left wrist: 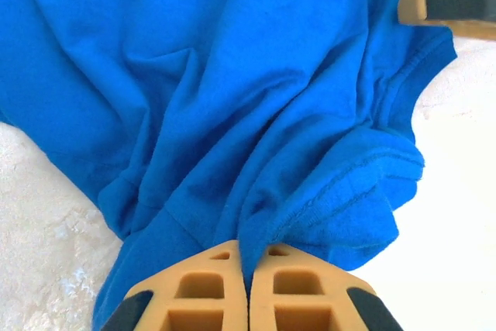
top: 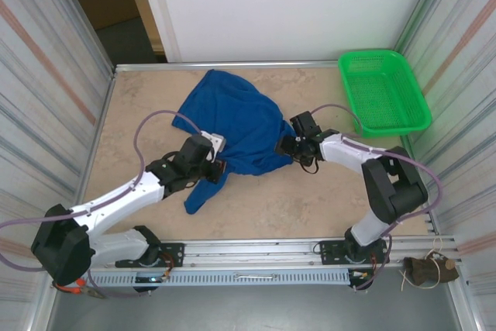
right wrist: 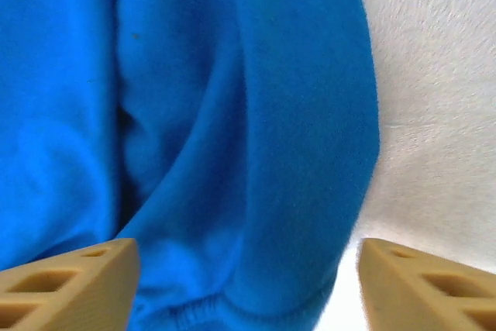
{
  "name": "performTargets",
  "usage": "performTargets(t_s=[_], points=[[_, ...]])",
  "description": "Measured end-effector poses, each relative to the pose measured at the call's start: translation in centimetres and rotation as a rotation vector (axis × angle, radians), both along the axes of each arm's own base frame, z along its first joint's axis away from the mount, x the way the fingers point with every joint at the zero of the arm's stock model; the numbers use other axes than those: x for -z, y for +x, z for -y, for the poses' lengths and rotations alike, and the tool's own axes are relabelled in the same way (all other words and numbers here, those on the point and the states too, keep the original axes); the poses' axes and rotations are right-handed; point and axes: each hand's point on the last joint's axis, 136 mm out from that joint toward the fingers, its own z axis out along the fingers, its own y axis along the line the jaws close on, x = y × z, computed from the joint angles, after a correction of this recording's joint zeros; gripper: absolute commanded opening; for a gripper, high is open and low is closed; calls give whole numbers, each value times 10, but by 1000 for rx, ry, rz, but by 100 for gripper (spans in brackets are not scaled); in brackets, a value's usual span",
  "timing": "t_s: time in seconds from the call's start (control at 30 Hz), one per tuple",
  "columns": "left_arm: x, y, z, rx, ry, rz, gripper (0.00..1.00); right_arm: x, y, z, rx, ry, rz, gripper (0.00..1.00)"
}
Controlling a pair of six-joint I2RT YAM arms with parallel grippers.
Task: Fold the inside-out t-shirt
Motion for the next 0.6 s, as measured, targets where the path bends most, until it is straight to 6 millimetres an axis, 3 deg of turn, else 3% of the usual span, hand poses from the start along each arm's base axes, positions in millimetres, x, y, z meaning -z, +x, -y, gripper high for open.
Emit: performTargets(t_s=[0.03,0.07,0.17,0.27,0.3,0.37,0.43,0.47,0.53,0.6], points=[[-1,1,-2,-6,-2,1,0,4,2,-2,6,4,-10,6],[-2,2,-4,-13,-5,1,0,6,6,-4,6,10,-16,0],[-7,11,-13,-46,-24,-4,0,-5,26,-14,3,68,-4,0],[-42,34,-24,-98,-78,8,0,-57,62,-18,15,163,86,0],[-69,49,-25,-116,-115,38,0,-90,81,-16,23,204,149,0],[-141,79,-26,-139,-210,149,0,-176,114,-5,43,283,316,0],[-238,105,-28,-149,-322,330,0,-294,133,13,49,353,563,0],[-279,109,-28,-145,-370,411,0,-351,131,22,49,381,686,0],[-374,101,-31,-126,-499,612,0,-474,94,38,28,442,961,0],[-438,77,-39,-108,-608,758,0,-559,33,50,-5,489,1176,0]])
